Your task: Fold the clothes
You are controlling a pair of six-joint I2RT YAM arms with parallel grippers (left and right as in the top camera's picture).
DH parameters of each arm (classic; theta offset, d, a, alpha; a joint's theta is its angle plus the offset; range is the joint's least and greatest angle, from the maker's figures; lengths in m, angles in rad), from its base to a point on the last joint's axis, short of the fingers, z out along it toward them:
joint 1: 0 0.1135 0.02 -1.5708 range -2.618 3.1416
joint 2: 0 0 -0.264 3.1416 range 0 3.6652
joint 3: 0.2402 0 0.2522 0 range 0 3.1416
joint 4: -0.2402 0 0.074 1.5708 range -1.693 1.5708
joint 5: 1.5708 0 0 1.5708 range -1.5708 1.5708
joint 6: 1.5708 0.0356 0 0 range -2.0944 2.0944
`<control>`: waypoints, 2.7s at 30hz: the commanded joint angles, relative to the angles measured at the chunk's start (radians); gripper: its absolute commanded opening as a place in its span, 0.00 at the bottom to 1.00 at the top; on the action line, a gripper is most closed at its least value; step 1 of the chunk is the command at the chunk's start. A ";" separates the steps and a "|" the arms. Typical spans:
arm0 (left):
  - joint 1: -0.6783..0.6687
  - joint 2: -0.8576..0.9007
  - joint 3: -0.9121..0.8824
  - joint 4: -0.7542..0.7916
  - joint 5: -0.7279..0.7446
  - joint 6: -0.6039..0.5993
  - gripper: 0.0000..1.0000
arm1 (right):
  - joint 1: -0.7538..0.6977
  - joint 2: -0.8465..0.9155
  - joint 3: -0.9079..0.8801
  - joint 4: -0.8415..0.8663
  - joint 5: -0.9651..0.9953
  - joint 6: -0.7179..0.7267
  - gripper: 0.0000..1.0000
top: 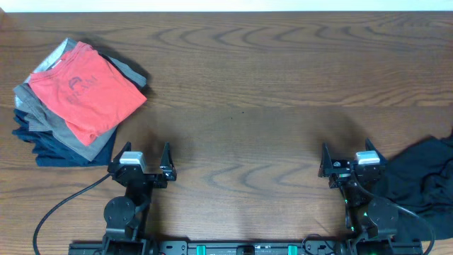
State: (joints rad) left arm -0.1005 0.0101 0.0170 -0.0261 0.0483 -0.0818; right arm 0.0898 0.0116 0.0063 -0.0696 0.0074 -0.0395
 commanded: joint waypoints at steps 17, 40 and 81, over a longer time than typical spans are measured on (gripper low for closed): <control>0.004 0.232 0.326 -0.397 0.049 -0.081 0.98 | -0.006 0.218 0.273 -0.319 0.056 0.114 0.99; 0.004 0.773 0.644 -0.747 0.049 -0.081 0.98 | -0.035 1.099 0.541 -0.592 0.229 0.317 0.99; 0.004 0.786 0.644 -0.608 0.049 -0.081 0.98 | 0.278 1.378 0.565 0.676 -0.229 0.568 0.64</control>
State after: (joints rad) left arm -0.1005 0.7967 0.6422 -0.6399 0.0978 -0.1581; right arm 0.3473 1.3830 0.5556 0.6209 -0.2481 0.4980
